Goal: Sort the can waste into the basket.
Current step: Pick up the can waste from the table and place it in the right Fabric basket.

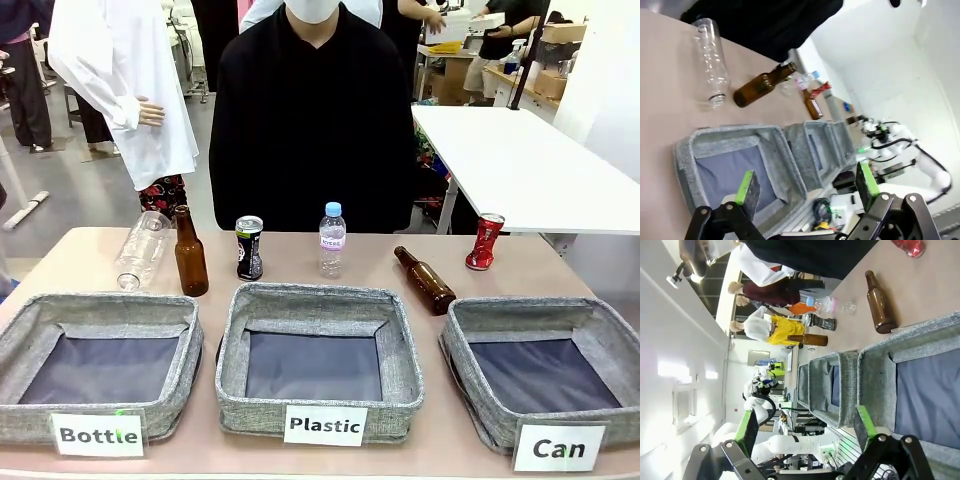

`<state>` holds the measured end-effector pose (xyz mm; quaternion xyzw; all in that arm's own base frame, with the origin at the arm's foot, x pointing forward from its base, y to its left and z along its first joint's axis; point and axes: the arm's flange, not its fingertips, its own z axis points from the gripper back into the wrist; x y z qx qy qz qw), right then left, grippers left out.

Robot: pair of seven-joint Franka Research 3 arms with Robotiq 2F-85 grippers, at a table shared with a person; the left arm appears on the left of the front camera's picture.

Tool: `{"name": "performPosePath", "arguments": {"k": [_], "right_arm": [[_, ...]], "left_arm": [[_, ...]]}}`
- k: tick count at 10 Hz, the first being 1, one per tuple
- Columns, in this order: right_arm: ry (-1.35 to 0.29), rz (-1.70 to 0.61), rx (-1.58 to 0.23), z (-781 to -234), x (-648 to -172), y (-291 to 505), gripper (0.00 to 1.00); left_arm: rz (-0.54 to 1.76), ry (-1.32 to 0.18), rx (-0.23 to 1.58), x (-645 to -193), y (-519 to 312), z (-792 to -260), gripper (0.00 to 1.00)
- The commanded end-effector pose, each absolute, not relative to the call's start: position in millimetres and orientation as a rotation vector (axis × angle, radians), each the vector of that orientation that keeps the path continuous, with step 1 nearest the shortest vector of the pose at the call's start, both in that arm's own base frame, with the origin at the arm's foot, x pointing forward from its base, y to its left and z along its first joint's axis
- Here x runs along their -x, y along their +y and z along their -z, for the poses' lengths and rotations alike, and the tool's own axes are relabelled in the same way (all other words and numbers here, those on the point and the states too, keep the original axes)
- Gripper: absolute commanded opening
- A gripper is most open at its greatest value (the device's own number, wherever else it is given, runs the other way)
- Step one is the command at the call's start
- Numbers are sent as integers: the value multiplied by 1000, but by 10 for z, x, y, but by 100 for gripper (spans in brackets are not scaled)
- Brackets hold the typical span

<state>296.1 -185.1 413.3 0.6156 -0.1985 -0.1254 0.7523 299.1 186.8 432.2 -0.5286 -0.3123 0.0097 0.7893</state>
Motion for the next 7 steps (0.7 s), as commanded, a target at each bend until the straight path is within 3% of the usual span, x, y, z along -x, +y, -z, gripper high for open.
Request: {"name": "performPosePath", "arguments": {"k": [1, 4, 5, 6, 7], "right_arm": [[-445, 253, -1347, -4142, -2970, -1866, 100], [-445, 253, -1347, -4142, -2970, -1866, 100], [-445, 253, -1347, -4142, -2970, -1866, 100], [-445, 253, -1347, -4142, -2970, -1866, 100], [-445, 253, -1347, -4142, -2970, -1866, 100]], "left_arm": [[95, -584, 957, -3173, 1299, -4622, 100], [250, -572, 672, -3627, 246, -4770, 100], [198, -606, 583, -3714, 20, -4763, 100], [166, -548, 553, -3682, 69, -4848, 100], [252, -606, 664, -3642, 108, -4921, 100]]}}
